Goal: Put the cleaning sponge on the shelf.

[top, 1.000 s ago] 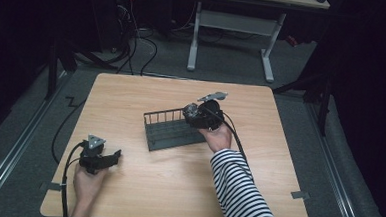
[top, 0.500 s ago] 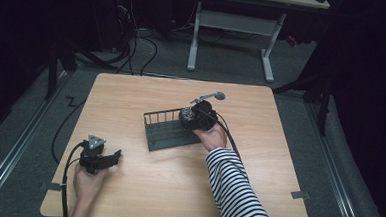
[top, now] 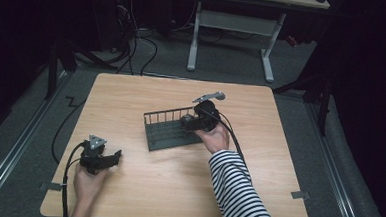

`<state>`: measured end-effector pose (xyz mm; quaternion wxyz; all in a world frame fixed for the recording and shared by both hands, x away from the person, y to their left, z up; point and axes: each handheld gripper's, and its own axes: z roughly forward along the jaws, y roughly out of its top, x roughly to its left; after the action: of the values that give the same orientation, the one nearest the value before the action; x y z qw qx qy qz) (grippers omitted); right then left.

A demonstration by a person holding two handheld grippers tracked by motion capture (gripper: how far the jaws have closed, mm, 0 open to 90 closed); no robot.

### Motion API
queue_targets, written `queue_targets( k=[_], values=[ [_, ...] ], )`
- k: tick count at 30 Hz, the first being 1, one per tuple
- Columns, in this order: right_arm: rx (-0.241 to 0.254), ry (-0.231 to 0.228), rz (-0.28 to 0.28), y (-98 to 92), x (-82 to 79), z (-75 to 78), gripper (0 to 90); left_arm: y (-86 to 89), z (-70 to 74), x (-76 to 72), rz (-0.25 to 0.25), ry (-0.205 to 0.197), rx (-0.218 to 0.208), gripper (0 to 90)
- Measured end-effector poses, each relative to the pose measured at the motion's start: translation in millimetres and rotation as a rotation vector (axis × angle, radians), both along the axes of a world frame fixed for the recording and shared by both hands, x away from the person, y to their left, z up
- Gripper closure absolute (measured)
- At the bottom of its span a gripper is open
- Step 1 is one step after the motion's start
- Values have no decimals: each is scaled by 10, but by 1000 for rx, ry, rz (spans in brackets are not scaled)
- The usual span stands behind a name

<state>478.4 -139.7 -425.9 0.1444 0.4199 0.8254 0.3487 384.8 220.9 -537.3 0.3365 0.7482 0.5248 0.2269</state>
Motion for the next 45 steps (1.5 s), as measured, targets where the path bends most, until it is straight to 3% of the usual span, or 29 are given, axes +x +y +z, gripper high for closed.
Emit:
queue_targets(
  k=[7,16,23,36,39,45],
  values=[
    [45,-33,-25,-163,-88,92,253,0,0,0,0,0,0,278],
    [39,-67,-64,-400,-212,188,268,0,0,0,0,0,0,278],
    [69,-87,-80,-581,-334,260,294,0,0,0,0,0,0,277],
    [108,-91,-158,-1008,-520,221,304,0,0,0,0,0,0,278],
    [124,-114,-170,-1091,-575,232,307,0,0,0,0,0,0,278],
    [115,-95,-202,-1278,-630,177,304,-1,1,0,-5,1,2,273]
  ],
)
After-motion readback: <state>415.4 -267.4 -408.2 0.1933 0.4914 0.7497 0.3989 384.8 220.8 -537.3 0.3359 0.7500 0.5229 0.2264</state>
